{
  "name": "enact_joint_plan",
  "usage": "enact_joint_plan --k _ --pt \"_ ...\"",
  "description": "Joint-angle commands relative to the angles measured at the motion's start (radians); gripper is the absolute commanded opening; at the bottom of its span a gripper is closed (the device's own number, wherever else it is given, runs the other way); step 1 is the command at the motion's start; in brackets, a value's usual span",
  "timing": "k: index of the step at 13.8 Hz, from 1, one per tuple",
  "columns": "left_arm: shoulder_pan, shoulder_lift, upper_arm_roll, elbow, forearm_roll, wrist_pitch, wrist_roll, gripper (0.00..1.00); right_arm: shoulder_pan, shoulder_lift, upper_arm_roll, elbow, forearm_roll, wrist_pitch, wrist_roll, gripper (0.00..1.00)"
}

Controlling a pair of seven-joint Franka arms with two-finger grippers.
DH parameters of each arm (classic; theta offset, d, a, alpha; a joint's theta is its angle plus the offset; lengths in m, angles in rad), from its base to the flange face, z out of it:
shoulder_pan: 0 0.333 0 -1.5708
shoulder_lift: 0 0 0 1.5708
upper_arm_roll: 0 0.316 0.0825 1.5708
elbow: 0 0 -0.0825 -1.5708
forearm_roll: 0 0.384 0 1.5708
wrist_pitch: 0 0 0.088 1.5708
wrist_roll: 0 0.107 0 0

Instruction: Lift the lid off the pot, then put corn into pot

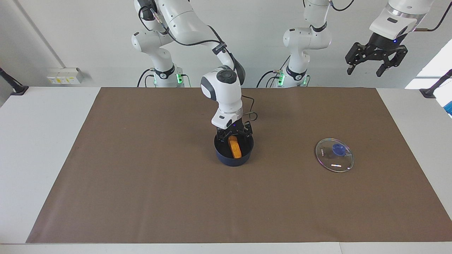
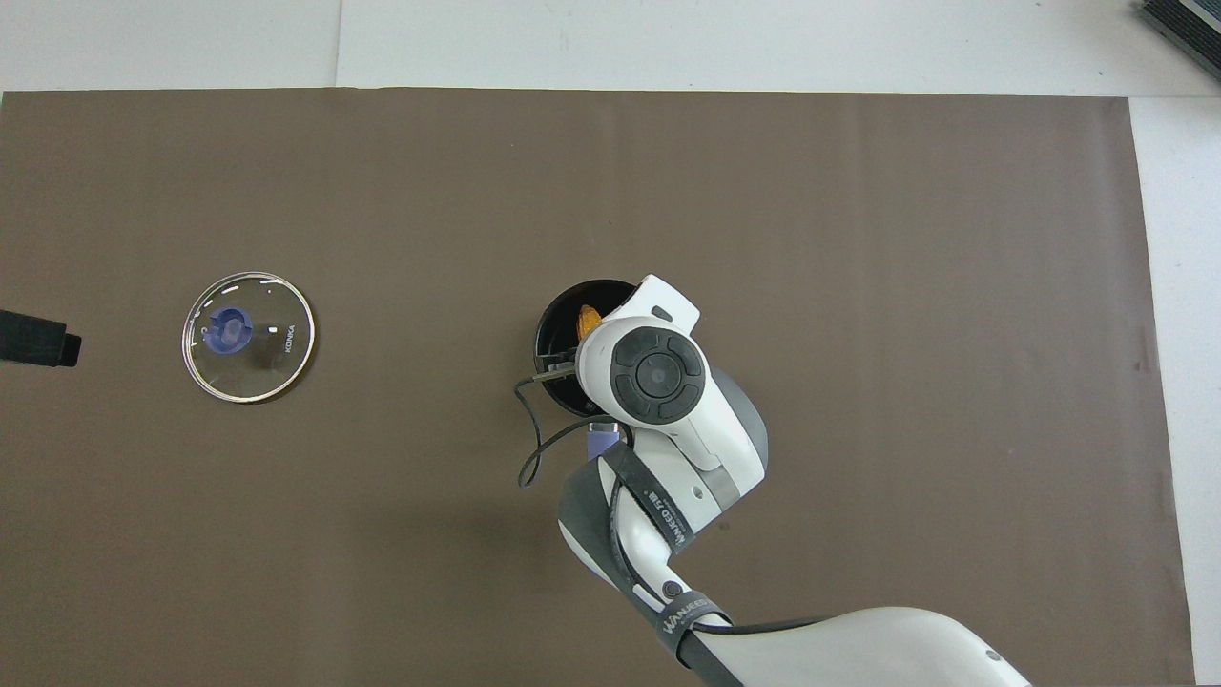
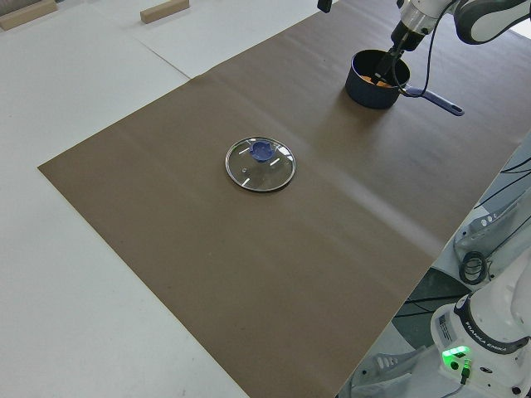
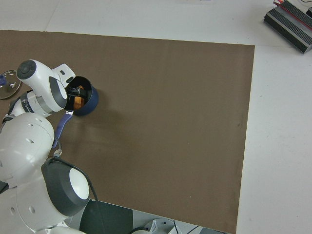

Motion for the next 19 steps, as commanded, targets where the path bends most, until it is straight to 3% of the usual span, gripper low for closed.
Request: enact_joint_plan --k 1,12,19 --pt "0.007 -0.017 -0.003 -0.012 -0.001 -0.011 -0.005 1.00 -0.038 -0.073 0.010 -0.002 0.025 -0.042 -0.006 1.00" --pt "0.007 -0.017 -0.003 -0.012 -0.001 -0.011 -0.005 1.00 -0.251 -0.394 -0.005 0.025 0.025 -0.519 -0.056 1.00" --pt "0.007 -0.017 -0.003 -0.012 0.001 -0.006 -0.004 1.00 -0.439 -0.498 -0.007 0.016 0.025 -0.833 -0.357 1.00"
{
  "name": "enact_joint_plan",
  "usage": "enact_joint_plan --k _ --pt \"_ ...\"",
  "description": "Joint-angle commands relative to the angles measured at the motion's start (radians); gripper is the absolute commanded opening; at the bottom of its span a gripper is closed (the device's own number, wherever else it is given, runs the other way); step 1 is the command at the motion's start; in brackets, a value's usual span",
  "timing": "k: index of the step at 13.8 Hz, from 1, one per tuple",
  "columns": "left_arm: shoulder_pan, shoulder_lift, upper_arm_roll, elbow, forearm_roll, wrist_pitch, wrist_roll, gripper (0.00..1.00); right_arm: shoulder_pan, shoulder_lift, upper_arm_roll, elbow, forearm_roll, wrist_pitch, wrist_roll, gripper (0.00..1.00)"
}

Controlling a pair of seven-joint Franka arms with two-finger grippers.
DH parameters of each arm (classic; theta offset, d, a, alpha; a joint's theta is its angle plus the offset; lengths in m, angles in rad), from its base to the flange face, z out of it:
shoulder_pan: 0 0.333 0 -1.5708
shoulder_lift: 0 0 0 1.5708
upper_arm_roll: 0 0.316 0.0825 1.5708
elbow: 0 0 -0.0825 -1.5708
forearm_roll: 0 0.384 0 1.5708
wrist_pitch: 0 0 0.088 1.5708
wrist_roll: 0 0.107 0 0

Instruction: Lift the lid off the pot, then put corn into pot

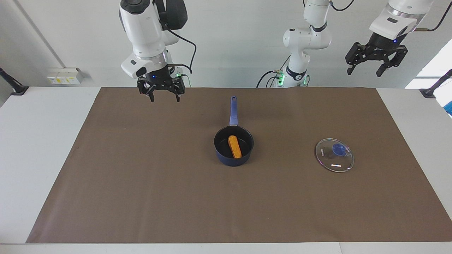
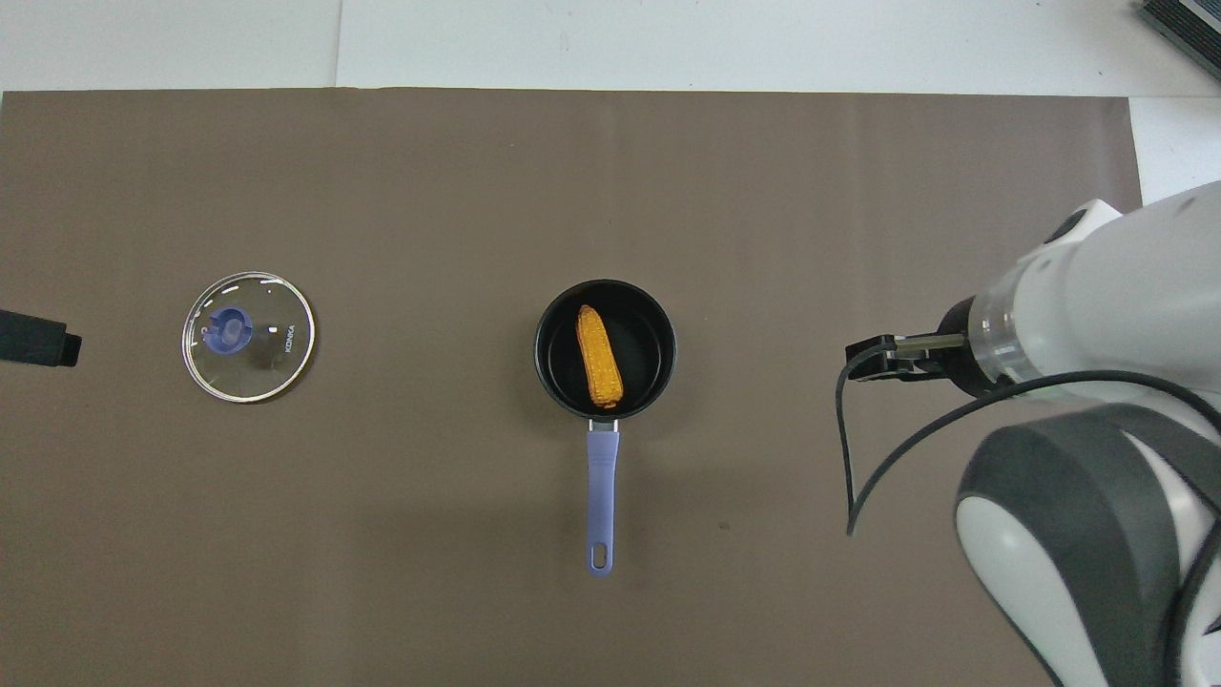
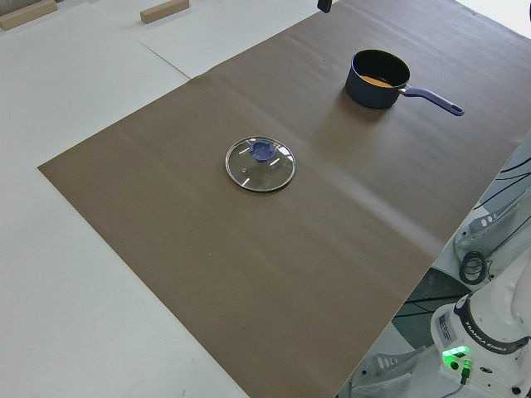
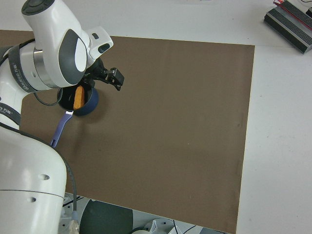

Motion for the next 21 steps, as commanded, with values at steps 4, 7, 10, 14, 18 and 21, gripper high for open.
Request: enact_joint_plan --k 4,7,10,14,18,21 --pt "0.007 -0.017 -0.003 -0.012 0.001 -0.008 -0.004 1.00 -0.186 -0.029 0.007 -0.032 0.023 -0.082 -0.192 1.00" --pt "0.007 -0.017 -0.003 -0.012 0.001 -0.008 -0.004 1.00 -0.223 -0.029 0.007 0.016 0.003 -0.077 -0.191 1.00" --pt "0.007 -0.015 -0.003 -0.008 0.001 -0.009 0.001 1.00 -0.223 -0.031 0.006 0.074 -0.024 -0.072 -0.189 1.00" --pt "0.007 -0.011 0.003 -0.001 -0.002 -0.014 0.005 1.00 -0.222 -0.031 0.007 0.165 -0.044 -0.082 -0.197 1.00" --pt "0.006 -0.006 0.006 -0.001 -0.004 -0.035 0.010 1.00 -0.225 -0.057 0.007 0.143 -0.040 -0.106 -0.195 1.00" --pt "0.006 -0.008 0.006 0.001 -0.005 -0.035 0.012 1.00 -0.222 -0.058 0.010 0.145 -0.031 -0.109 -0.195 1.00"
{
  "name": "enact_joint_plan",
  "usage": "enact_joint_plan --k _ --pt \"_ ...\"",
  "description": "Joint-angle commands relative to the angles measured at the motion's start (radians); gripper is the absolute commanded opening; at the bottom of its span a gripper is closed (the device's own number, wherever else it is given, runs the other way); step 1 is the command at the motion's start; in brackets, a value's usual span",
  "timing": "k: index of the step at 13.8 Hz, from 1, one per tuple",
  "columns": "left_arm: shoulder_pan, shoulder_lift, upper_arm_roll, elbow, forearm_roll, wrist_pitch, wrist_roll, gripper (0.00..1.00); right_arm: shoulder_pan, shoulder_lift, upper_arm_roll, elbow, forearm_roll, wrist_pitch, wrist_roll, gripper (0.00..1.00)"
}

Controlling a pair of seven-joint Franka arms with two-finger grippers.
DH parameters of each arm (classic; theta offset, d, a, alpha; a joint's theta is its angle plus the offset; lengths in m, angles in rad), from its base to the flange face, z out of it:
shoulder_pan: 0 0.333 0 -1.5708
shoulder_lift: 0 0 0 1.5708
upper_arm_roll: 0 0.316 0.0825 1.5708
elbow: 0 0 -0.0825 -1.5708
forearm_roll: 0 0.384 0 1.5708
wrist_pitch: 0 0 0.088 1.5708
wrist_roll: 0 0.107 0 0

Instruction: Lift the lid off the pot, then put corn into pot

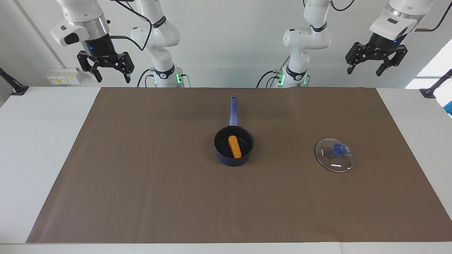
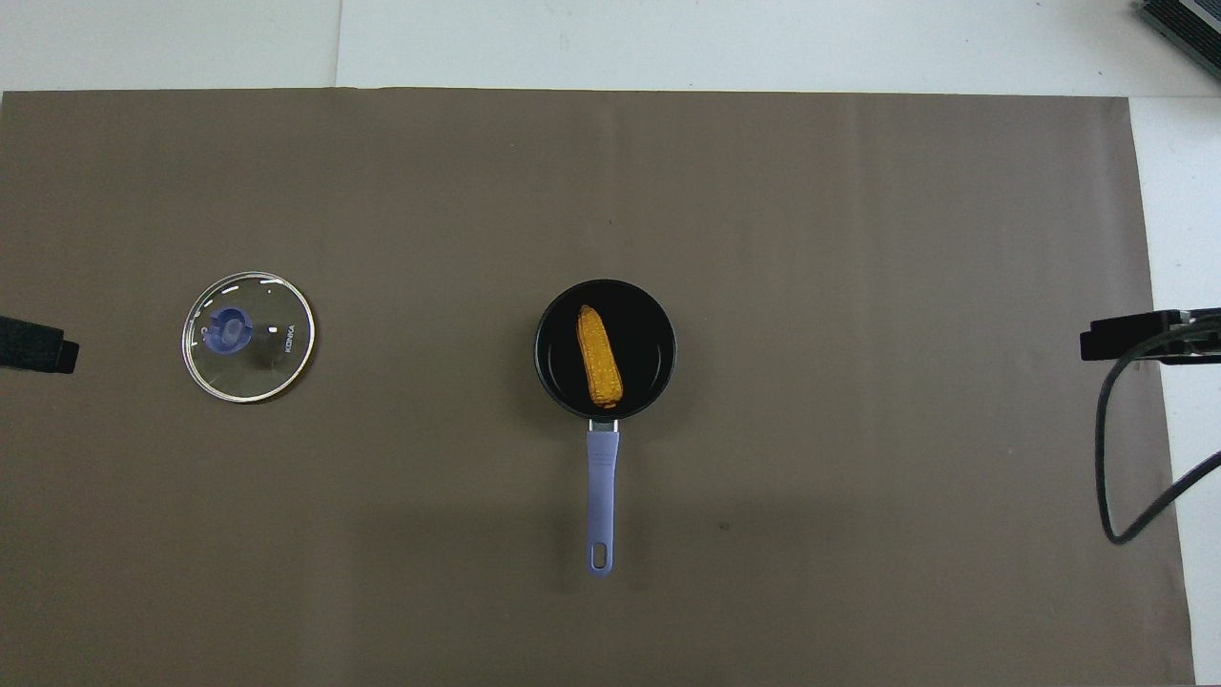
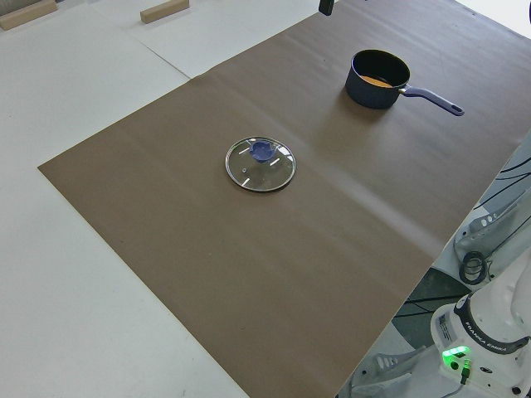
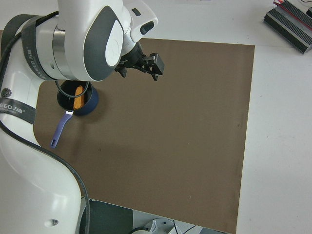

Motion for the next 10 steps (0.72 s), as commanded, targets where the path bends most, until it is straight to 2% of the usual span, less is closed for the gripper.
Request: enact_joint_plan --k 1,7,10 --pt "0.006 -0.009 0.002 -0.001 -0.005 -0.017 0.011 1.00 -0.006 -0.011 0.007 -0.006 -0.002 -0.010 -0.012 1.00" --pt "0.004 -0.012 0.000 -0.002 -0.005 -0.012 0.009 1.00 -0.008 -0.018 -0.002 0.048 0.001 -0.150 -0.019 1.00" --pt "0.006 -0.014 0.000 -0.002 -0.004 -0.012 0.009 1.00 -0.008 -0.025 -0.002 0.050 -0.003 -0.147 -0.021 1.00"
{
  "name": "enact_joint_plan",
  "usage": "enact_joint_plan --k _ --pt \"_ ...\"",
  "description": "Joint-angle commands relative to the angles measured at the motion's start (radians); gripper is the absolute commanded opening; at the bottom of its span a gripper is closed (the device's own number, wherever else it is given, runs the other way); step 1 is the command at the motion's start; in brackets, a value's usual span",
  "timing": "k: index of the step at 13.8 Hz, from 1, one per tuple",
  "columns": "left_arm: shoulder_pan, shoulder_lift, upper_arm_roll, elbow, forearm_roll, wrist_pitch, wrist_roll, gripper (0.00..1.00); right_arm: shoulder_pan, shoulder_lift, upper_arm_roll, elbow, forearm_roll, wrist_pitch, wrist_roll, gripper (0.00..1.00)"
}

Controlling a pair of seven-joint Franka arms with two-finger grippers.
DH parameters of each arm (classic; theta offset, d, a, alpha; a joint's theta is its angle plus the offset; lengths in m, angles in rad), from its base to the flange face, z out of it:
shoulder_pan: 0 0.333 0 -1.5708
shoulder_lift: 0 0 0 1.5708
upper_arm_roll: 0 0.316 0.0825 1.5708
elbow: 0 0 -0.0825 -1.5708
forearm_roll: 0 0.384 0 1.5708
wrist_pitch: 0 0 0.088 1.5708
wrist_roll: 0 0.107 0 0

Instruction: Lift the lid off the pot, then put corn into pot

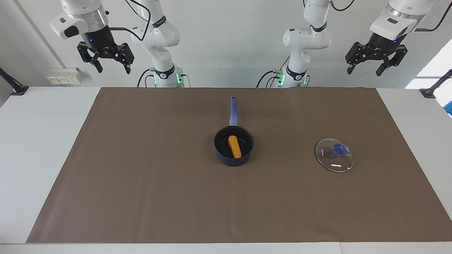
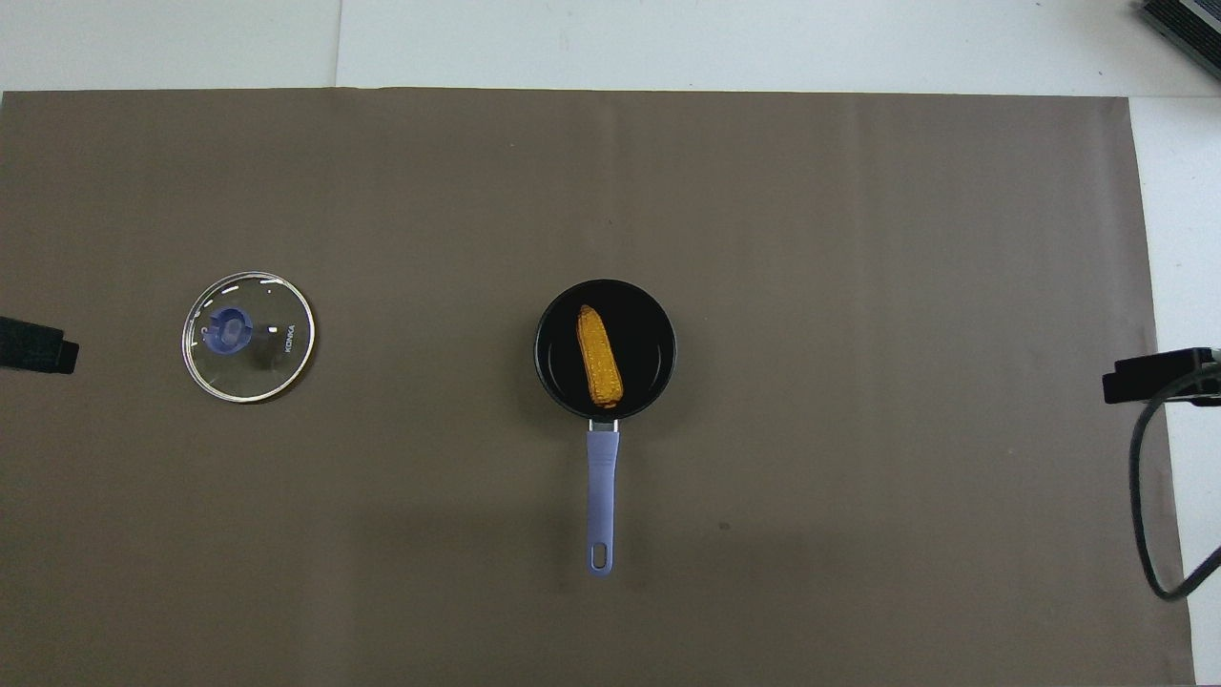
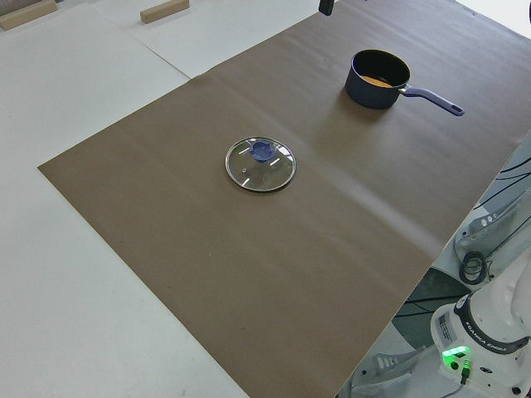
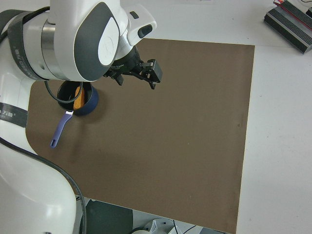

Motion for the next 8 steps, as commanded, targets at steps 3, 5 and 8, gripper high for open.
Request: enact_joint_plan --k 3,5,8 --pt "0.006 -0.015 -0.001 -0.004 -0.002 -0.012 0.009 1.00 -0.008 -0.014 0.002 0.005 -0.002 -0.016 -0.022 1.00" --pt "0.006 -0.015 -0.004 -0.004 -0.002 -0.010 0.007 1.00 -0.008 -0.014 0.002 0.005 -0.001 -0.017 -0.019 1.00" --pt "0.006 -0.016 -0.004 -0.004 -0.001 -0.012 0.007 1.00 -0.008 -0.014 0.003 0.007 0.013 -0.012 -0.013 1.00"
